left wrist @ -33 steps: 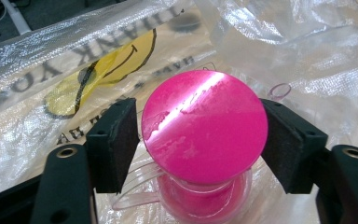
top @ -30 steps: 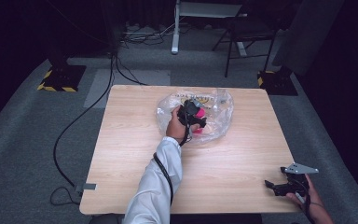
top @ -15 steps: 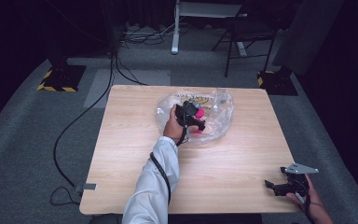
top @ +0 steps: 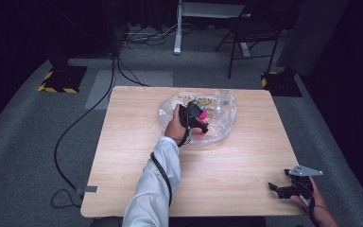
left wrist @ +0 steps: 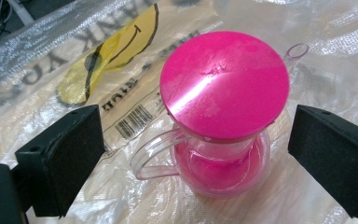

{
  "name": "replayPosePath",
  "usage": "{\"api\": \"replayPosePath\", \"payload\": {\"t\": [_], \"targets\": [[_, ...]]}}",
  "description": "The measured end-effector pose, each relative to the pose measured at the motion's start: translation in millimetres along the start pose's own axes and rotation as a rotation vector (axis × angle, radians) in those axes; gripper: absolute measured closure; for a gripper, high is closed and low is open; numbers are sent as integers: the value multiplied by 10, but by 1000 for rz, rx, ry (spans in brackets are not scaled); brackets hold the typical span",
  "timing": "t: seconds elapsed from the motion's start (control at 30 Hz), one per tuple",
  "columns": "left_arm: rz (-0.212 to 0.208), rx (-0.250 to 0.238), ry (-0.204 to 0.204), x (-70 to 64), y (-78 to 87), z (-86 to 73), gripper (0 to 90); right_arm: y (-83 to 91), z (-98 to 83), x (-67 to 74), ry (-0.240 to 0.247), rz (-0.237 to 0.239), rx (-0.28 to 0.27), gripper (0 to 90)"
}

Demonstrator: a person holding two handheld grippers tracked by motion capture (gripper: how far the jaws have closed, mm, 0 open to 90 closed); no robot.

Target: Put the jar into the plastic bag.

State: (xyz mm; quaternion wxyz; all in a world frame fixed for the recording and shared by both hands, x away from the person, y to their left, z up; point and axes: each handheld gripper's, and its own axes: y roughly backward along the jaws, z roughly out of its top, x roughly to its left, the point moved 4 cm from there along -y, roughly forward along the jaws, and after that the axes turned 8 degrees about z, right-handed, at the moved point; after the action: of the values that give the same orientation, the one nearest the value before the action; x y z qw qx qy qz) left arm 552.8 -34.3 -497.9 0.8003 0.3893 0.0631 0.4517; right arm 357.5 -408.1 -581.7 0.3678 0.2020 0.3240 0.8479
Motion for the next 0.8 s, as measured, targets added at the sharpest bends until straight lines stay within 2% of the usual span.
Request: {"api": "replayPosePath", "payload": {"t": [0.3, 0.57, 0.73, 0.8], "targets": [[13, 15, -40, 3, 94, -9, 34, 0, 0, 0, 0, 0, 0, 0], [20, -6, -64, 35, 241, 5, 33, 0, 0, 0, 0, 0, 0, 0], [26, -19, -119, 21, 361, 34, 33, 0, -1, 1, -1, -1, 0, 0], [22, -19, -126, 18, 402, 32, 33, 0, -1, 1, -1, -1, -1, 0]]}}
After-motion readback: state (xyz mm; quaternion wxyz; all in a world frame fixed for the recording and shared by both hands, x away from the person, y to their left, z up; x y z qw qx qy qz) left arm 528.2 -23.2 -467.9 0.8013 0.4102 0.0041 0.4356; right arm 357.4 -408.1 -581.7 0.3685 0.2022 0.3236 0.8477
